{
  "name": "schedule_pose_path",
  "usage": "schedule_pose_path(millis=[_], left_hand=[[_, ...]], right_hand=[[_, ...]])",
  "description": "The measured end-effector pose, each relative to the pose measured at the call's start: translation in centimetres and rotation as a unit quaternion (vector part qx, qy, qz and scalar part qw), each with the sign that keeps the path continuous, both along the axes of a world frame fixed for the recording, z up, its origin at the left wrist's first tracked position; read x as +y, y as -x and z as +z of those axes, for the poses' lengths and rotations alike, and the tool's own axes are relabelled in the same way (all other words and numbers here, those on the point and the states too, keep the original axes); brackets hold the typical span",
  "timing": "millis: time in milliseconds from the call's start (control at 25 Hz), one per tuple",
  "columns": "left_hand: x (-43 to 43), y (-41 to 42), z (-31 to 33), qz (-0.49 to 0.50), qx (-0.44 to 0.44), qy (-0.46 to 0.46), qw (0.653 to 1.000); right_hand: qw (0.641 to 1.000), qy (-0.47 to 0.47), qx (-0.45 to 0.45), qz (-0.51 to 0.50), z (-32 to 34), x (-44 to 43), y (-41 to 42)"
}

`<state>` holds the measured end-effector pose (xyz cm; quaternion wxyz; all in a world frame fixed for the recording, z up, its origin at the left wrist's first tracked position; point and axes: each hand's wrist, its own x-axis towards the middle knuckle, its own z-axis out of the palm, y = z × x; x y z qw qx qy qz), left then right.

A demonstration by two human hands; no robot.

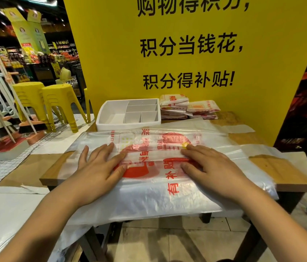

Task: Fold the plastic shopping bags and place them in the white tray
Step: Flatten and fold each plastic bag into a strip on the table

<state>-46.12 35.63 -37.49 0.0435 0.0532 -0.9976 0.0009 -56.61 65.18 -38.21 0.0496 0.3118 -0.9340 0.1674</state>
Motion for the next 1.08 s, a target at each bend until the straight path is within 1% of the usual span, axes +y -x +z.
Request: schedule_pose_path(millis=[80,200,280,400,520,600,680,880,1080], left_hand=[[0.6,0.6,0.5,-0.028,0.012,0.015,0.999],[1.6,1.2,0.5,-0.078,0.020,-0.012,0.997],[1.6,1.1,-0.1,-0.078,0.012,-0.046,0.996],[1.5,0.8,-0.5,-0.080,0.047,-0.077,0.993],[1.7,0.8,-0.1,-0.085,0.072,-0.065,0.992],[1.8,0.7,0.1,-0.095,0.081,-0.047,0.991],[1.9,0.4,0.4,-0.102,0.089,-0.035,0.990],[2.8,0.3,1.3,-0.097,0.098,-0.001,0.990],[3.4,0.5,1.4,-0.099,0.137,-0.016,0.985]], right_hand=[[1.000,0.004,0.007,-0.003,-0.2,0.0,0.2],[1.000,0.007,0.010,0.001,-0.2,0.1,0.2],[1.000,0.013,0.012,0.001,-0.2,0.1,0.1],[0.999,0.003,0.035,-0.002,0.0,-0.1,-0.2],[0.995,-0.040,0.080,0.040,1.3,-1.0,-0.7],[0.989,-0.060,0.111,0.083,2.2,-1.6,-1.0],[0.984,-0.071,0.133,0.100,2.8,-1.8,-1.4],[0.981,-0.083,0.155,0.085,3.2,-2.0,-1.6],[0.975,-0.086,0.188,0.077,2.9,-2.4,-1.2]])
